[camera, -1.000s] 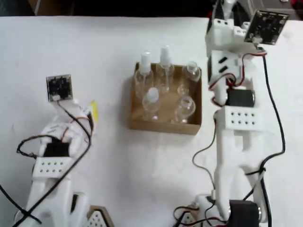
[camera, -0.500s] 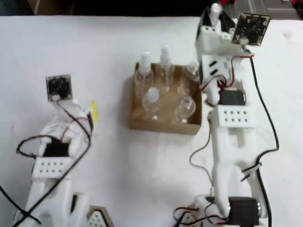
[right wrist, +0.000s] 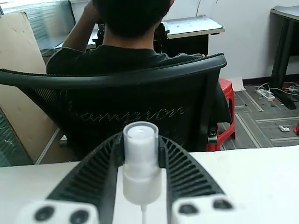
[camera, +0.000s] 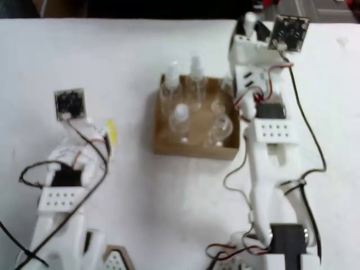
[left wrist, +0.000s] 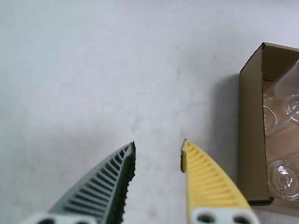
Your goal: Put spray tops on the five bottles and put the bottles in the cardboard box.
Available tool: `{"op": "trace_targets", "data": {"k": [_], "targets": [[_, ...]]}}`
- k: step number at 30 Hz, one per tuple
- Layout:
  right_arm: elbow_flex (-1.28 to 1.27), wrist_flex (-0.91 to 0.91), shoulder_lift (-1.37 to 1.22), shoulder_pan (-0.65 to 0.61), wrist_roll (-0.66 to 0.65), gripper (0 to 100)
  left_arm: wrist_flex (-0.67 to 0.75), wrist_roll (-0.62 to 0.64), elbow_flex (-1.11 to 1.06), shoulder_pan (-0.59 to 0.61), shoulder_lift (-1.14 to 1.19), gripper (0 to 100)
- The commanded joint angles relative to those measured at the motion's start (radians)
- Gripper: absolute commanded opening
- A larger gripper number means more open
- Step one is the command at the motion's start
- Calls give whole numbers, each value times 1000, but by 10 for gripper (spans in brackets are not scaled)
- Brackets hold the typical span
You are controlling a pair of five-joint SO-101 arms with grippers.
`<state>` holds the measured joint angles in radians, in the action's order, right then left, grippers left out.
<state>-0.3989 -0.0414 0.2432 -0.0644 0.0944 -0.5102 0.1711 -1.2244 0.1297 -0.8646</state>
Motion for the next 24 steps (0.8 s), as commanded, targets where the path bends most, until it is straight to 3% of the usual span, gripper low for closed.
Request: {"op": "trace_targets", "data": {"k": [1, 11, 24], "targets": [[18, 22, 71, -5, 8, 17, 17, -9, 14, -8, -16, 151], [11, 22, 162, -5, -2, 17, 17, -9, 14, -8, -16, 151], [12, 99, 8, 33, -2, 17, 17, -9, 14, -7, -16, 151]]}}
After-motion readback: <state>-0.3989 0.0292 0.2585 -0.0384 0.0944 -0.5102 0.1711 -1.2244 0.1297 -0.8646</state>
